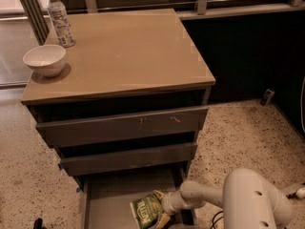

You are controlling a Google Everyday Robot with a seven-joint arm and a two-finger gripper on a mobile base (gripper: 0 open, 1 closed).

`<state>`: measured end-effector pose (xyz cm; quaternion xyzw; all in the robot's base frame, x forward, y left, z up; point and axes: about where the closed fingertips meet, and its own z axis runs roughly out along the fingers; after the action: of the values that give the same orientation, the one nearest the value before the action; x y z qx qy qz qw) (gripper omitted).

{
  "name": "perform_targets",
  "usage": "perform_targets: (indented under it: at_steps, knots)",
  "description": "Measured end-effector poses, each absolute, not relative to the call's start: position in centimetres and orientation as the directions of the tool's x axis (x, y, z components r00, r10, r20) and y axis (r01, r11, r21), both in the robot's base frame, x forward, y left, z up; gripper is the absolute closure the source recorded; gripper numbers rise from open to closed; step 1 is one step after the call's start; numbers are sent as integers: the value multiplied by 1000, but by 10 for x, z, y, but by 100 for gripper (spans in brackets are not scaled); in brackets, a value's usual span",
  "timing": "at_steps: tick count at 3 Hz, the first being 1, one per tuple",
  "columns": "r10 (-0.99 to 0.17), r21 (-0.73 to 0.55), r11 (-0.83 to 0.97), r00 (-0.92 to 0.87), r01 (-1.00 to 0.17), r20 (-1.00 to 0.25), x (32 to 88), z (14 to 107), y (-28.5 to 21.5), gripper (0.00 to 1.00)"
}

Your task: Pick green jalapeno chip bag from bottom drawer and place on counter

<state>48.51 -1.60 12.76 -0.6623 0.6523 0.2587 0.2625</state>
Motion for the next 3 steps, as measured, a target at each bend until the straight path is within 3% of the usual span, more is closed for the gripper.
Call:
perform_targets:
  at_steps: [1, 3]
  knots:
    - [-729, -11, -11, 15, -1000, -684, 485, 127, -16, 26]
    - [-729, -11, -11, 16, -1000, -684, 485, 127, -16, 72]
